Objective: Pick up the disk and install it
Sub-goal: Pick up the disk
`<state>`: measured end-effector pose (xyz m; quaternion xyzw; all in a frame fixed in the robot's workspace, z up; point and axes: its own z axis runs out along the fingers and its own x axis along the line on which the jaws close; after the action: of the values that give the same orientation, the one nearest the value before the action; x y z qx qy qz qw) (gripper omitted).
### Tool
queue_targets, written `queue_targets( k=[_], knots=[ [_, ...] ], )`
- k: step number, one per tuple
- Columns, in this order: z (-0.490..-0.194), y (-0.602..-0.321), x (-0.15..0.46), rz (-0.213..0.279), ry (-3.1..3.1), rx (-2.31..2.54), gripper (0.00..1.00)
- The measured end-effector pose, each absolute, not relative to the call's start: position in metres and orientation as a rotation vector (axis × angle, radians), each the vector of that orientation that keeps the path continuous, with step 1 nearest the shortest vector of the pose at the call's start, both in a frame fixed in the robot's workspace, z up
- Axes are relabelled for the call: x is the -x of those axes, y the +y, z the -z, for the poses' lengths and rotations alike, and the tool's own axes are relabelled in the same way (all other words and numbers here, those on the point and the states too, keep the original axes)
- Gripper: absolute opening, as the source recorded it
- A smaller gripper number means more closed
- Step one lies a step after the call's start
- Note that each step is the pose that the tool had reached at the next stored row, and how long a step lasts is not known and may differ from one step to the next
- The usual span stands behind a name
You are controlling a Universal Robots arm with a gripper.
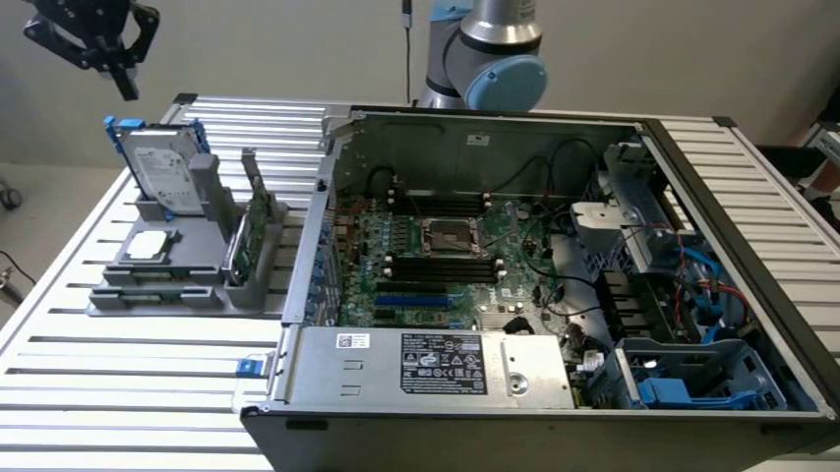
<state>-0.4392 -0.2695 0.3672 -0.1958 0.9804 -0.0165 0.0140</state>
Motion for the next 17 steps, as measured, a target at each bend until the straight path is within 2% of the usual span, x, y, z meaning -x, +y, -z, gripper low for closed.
queue_targets(
  k=[17],
  knots=[
    [-0.3648,-0.2696,0.4392,0.044,2.921,1.073,0.11]
  ],
)
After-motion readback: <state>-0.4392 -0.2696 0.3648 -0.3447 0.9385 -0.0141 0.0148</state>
